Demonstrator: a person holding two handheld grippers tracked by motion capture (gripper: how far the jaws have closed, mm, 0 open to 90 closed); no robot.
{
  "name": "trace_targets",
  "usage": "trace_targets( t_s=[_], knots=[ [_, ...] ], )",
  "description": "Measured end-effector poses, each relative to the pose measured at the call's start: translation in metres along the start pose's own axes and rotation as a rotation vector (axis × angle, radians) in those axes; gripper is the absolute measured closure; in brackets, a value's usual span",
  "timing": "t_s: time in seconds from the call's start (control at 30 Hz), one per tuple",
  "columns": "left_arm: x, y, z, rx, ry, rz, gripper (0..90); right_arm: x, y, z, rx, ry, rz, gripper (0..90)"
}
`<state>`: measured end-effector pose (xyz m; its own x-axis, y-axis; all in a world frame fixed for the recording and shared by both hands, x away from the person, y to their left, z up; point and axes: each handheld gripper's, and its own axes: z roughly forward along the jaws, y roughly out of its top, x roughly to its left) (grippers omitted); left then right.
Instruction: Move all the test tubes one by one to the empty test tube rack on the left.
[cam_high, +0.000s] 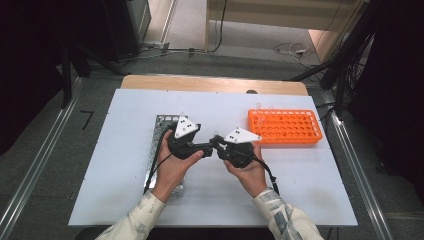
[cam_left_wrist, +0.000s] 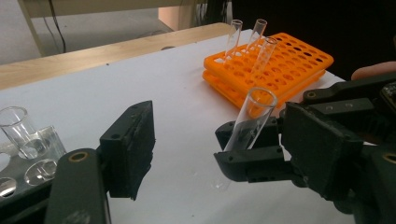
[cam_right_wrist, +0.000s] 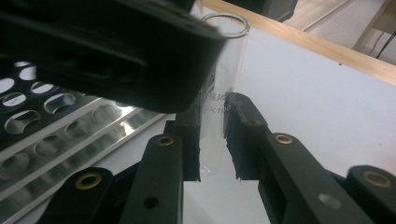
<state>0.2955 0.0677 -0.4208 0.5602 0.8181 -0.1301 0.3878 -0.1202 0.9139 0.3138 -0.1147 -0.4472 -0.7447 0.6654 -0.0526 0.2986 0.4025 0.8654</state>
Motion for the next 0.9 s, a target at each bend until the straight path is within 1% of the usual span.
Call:
trace_targets(
  t_s=[0.1, 0.13, 0.27, 0.5, 0.57, 0.67, 0.77, 0.83, 0.9],
  knots=[
    [-0.0002, 0.0001, -0.0003, -0.014, -0.003, 0.013, 35.5, 0.0040, 0.0012, 0.0020, 0.001, 0.009, 0.002, 73.1],
    [-0.0001, -0.0002, -0.0004, -0.019, -0.002, 0.018, 40.0, 0.0050, 0.0016, 0.0028, 0.000, 0.012, 0.002, 73.1],
    [-0.0010, -0.0011, -0.0013, -0.023, -0.024, 0.035, 53.8, 0.0073, 0.0035, 0.0044, -0.004, 0.019, -0.001, 73.1],
    [-0.0039, -0.0016, -0.0013, -0.013, -0.040, 0.055, 69.4, 0.0082, 0.0069, 0.0047, -0.010, 0.020, -0.002, 73.1],
    [-0.0039, -0.0015, -0.0014, -0.011, -0.040, 0.055, 71.3, 0.0085, 0.0073, 0.0045, -0.010, 0.021, 0.000, 73.1],
    [-0.0045, -0.0016, -0.0020, -0.010, -0.027, 0.068, 74.7, 0.0086, 0.0071, 0.0048, -0.008, 0.022, -0.005, 73.1],
    [-0.0042, -0.0011, -0.0024, -0.011, -0.024, 0.068, 75.5, 0.0088, 0.0073, 0.0043, -0.010, 0.023, 0.000, 72.9],
    [-0.0039, -0.0009, -0.0024, -0.006, -0.030, 0.062, 75.6, 0.0085, 0.0073, 0.0040, -0.012, 0.024, 0.003, 72.1],
    [-0.0039, -0.0008, -0.0022, -0.004, -0.030, 0.063, 75.8, 0.0077, 0.0074, 0.0040, -0.015, 0.026, 0.005, 69.0]
  ],
)
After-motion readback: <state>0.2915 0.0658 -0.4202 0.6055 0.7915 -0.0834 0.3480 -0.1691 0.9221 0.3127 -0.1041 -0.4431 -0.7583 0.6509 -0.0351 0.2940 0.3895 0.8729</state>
